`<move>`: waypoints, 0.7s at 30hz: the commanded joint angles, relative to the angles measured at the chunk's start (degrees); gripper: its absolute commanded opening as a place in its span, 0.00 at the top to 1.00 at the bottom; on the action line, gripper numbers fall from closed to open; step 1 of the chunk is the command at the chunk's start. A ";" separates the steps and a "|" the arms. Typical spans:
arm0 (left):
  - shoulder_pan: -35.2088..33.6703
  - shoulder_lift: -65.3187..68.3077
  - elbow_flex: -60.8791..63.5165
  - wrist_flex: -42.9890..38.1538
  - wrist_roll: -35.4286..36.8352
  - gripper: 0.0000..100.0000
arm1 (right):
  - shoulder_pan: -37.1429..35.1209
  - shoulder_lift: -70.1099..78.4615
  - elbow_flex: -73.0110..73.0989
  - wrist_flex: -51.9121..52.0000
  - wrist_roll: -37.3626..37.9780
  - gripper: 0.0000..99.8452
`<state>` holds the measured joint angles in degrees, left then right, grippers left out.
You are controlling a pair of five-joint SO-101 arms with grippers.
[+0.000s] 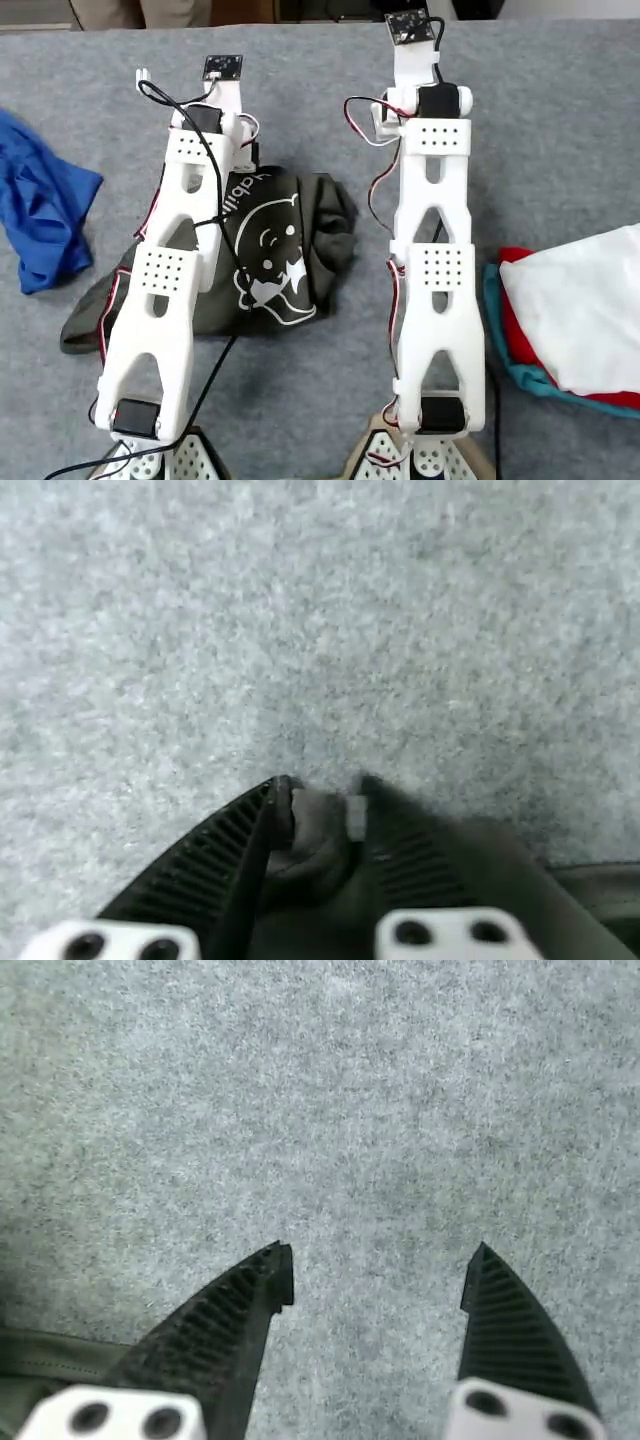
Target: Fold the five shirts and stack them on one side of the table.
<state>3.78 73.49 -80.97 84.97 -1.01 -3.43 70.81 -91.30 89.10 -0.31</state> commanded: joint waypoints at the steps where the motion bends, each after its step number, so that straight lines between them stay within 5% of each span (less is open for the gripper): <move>1: -0.70 -0.31 -1.23 0.00 -0.26 0.98 | 0.84 -0.22 -3.30 -0.09 -0.35 0.72; 10: -0.79 -0.75 -15.03 9.58 -0.53 0.98 | -0.40 -2.59 -3.91 4.66 -0.44 0.72; 21: -7.30 -23.96 -14.07 15.30 -3.08 0.98 | -3.12 -7.60 -3.21 11.16 -0.44 0.72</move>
<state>-1.93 58.81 -92.57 98.68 -1.80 -5.36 68.62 -92.09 98.95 -0.31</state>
